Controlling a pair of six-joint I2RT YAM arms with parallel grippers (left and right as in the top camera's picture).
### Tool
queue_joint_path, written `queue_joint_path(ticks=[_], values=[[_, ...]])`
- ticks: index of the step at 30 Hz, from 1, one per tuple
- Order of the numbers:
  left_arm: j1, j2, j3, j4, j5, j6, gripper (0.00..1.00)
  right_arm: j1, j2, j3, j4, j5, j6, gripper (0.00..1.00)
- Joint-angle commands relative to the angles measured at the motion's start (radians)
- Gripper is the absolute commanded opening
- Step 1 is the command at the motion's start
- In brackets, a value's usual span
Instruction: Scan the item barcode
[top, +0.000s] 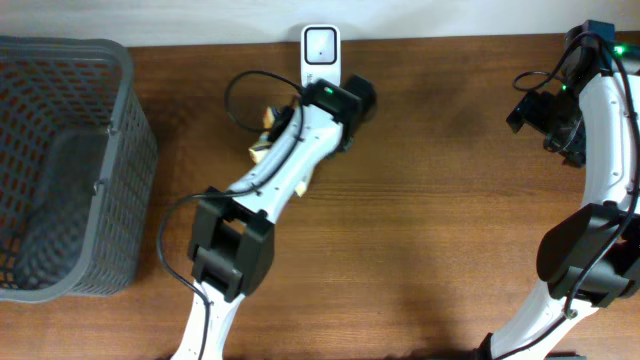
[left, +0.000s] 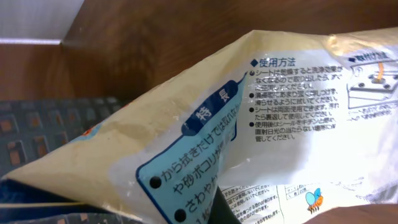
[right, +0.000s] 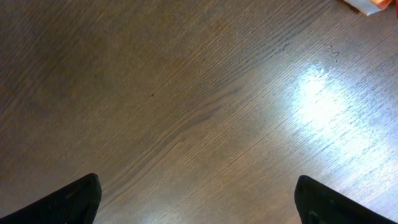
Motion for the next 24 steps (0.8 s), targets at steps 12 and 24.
queue_joint_path(ticks=[12,24], values=[[0.212,-0.006,-0.122,0.173,-0.636,-0.135,0.00,0.004,-0.002,0.011,-0.002,0.009,0.005,0.99],[-0.073,-0.006,-0.185,0.177,0.127,-0.044,0.59,0.004,-0.002,0.011,-0.002,0.009,0.005,0.99]])
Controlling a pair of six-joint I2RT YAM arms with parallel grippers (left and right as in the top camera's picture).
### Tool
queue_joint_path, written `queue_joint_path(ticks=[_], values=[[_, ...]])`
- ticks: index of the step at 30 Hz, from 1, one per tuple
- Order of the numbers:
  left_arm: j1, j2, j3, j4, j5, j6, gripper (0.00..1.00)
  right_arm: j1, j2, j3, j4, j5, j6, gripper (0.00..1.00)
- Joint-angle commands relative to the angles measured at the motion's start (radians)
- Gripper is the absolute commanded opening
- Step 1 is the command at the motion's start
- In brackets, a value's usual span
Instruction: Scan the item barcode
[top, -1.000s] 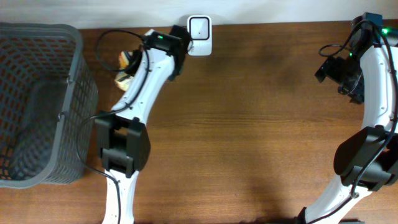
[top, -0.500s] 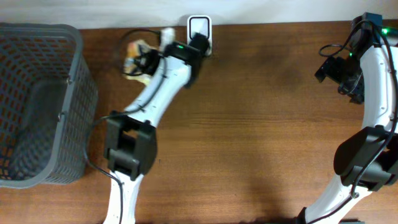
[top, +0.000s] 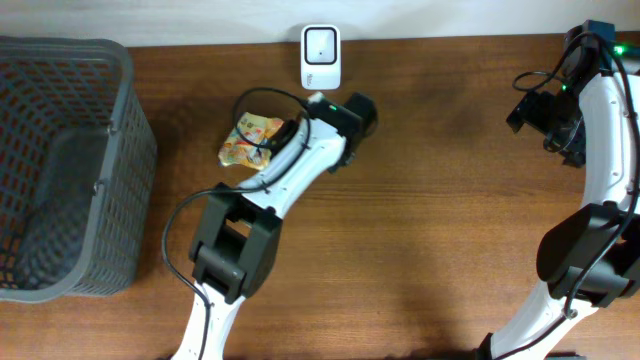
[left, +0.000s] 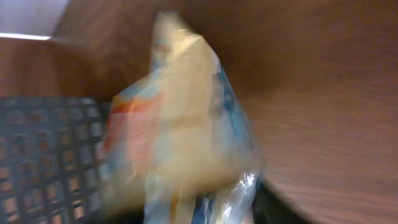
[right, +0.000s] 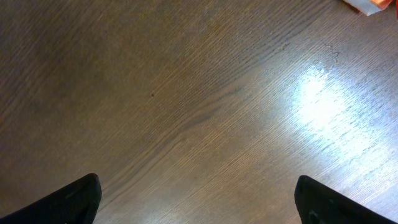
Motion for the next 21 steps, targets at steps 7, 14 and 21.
queue_joint_path(ticks=[7,14,21], values=[[-0.064,-0.002,0.165,-0.082,0.703,0.008,0.24,0.004,-0.002,0.011,-0.002,0.009,0.005,0.99],[0.219,-0.054,0.848,-0.438,0.587,0.008,0.48,0.004,-0.002,0.011,-0.002,0.009,0.005,0.99],[0.579,-0.167,0.883,-0.440,0.727,-0.003,0.99,0.060,0.000,0.011,0.164,-0.652,-0.292,0.99]])
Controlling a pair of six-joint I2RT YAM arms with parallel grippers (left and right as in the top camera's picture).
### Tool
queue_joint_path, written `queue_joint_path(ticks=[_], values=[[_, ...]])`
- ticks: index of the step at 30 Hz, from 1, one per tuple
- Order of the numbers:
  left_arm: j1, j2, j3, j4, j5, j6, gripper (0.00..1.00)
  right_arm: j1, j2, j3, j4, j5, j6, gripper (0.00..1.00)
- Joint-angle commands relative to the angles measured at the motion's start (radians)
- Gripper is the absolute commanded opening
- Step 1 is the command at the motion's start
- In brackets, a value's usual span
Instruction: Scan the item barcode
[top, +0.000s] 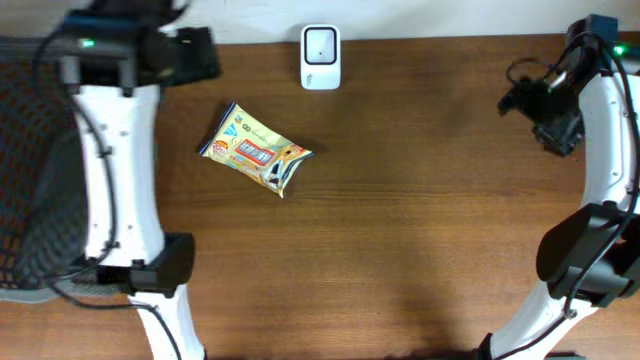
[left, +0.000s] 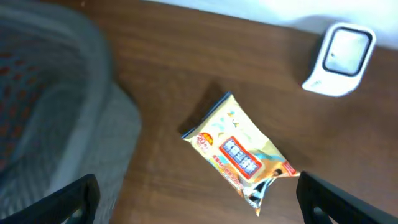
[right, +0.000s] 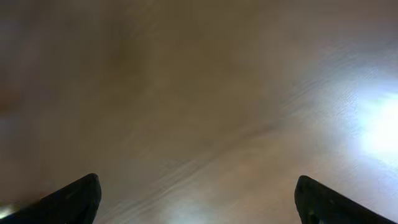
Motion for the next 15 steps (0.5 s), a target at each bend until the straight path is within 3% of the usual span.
queue_joint_path(ticks=[1,4,7,12,15], values=[[0.119,-0.016,-0.001,-0.001,0.131,-0.088,0.99,0.128,0.000,0.011,0.074,-0.491,-0.391,0.99],[0.225,-0.016,-0.001,-0.001,0.187,-0.110,0.99,0.394,0.028,0.011,0.218,-0.190,-0.398,0.99],[0.241,-0.016,-0.001,-0.001,0.201,-0.109,0.99,0.577,0.069,0.010,0.380,-0.128,-0.426,0.99],[0.241,-0.016,-0.001,-0.001,0.201,-0.109,0.99,0.821,0.261,0.010,0.597,-0.128,-0.874,0.98],[0.240,-0.016,-0.001,-0.001,0.201,-0.109,0.99,0.887,0.333,0.010,0.673,-0.129,-0.922,0.98]])
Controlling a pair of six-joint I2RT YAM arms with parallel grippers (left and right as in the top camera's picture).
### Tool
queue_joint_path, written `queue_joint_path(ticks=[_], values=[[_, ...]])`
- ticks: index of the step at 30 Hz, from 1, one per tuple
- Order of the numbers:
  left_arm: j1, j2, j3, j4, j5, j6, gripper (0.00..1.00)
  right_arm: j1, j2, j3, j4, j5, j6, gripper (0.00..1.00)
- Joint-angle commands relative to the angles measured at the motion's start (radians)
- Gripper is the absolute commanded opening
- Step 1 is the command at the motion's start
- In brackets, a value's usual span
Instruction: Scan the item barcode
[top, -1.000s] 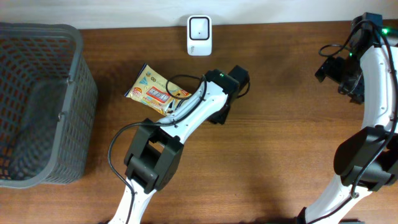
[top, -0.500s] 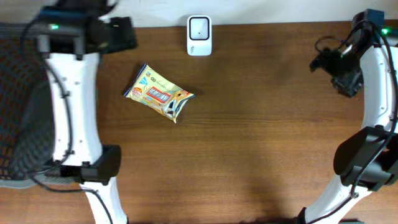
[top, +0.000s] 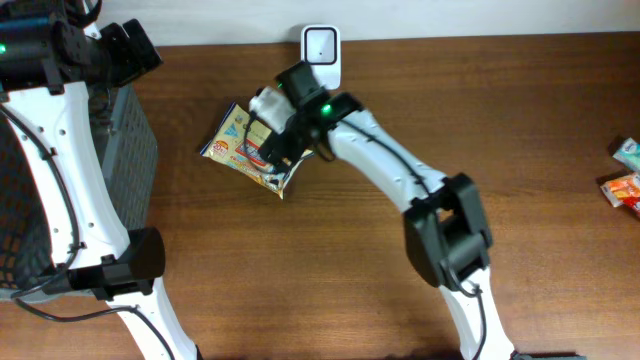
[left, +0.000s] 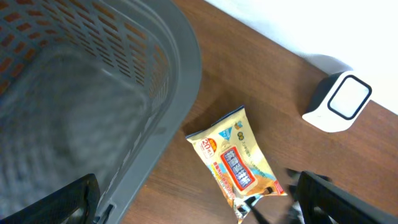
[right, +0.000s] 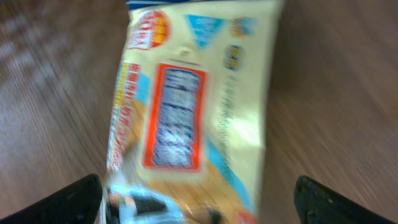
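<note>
The yellow packet (top: 243, 146) with a red-framed label lies flat on the wooden table, left of and below the white scanner (top: 320, 46) at the back edge. My right arm reaches across the table, and its gripper (top: 274, 122) hovers open right over the packet (right: 193, 112), which is blurred in the right wrist view. The dark fingertips (right: 68, 199) stand wide on either side of it, not closed on it. My left gripper (top: 132, 48) is open at the back left beside the basket. Its view takes in the packet (left: 234, 163) and the scanner (left: 339, 102).
A grey mesh basket (top: 135, 160) fills the left side of the table, its rim (left: 180, 81) close to the packet. A few small packets (top: 628, 185) lie at the far right edge. A white wall runs behind the table.
My right arm was at the far right edge of the table and is now stretched left, its open gripper over the packet. The left gripper has shifted slightly further left. The packet lies where it was.
My left gripper first held the packet up close to the scanner. Then it had the packet lower and to the left of the scanner. Later the packet lay on the table and the left gripper stood open at the back left. Now the right gripper hangs over it.
</note>
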Motion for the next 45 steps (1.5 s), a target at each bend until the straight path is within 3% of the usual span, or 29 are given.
queue_joint_path(ticks=[1,5,7,8,9,10,11,15,18,22,27,31,37,41,45], values=[[0.002,-0.015,0.000,-0.001,0.011,-0.013,0.99,0.039,0.045,0.010,0.066,0.008,-0.077,0.97],[0.002,-0.015,0.000,-0.001,0.011,-0.013,0.99,0.061,0.107,0.010,0.099,0.005,-0.075,0.98],[0.002,-0.015,0.000,-0.001,0.011,-0.013,0.99,0.061,0.153,0.010,0.099,0.005,-0.072,0.93],[0.002,-0.015,0.000,-0.001,0.011,-0.013,0.99,0.061,0.166,0.009,0.099,0.012,-0.072,0.84],[0.002,-0.015,0.000,-0.001,0.011,-0.013,0.99,0.060,0.168,0.009,0.099,0.021,-0.052,0.67],[0.002,-0.015,0.000,-0.001,0.011,-0.013,0.99,0.060,0.168,0.009,0.106,0.060,0.023,0.30],[0.002,-0.015,0.000,-0.001,0.011,-0.013,0.99,0.060,0.168,0.009,0.106,0.095,0.083,0.04],[0.002,-0.015,0.000,-0.001,0.011,-0.013,0.99,0.060,0.126,0.010,0.088,0.105,0.229,0.04],[0.002,-0.015,0.000,-0.001,0.011,-0.013,0.99,0.026,-0.039,0.012,0.067,0.075,0.509,0.04],[0.002,-0.015,0.000,-0.001,0.011,-0.013,0.99,-0.126,-0.195,0.012,0.077,-0.185,0.800,0.04],[0.002,-0.015,0.000,-0.001,0.011,-0.013,0.99,-0.265,-0.140,0.011,0.293,0.100,0.794,0.04],[0.002,-0.015,0.000,-0.001,0.011,-0.013,0.99,-0.253,0.005,0.011,0.473,0.094,0.775,0.04],[0.002,-0.015,0.000,-0.001,0.011,-0.013,0.99,-0.257,0.050,0.011,0.491,0.094,0.655,0.04],[0.002,-0.015,0.000,-0.001,0.011,-0.013,0.99,-0.380,-0.124,0.011,0.361,0.119,0.657,0.04],[0.002,-0.015,0.000,-0.001,0.011,-0.013,0.99,-0.664,-0.274,0.011,0.013,0.388,0.660,0.04]])
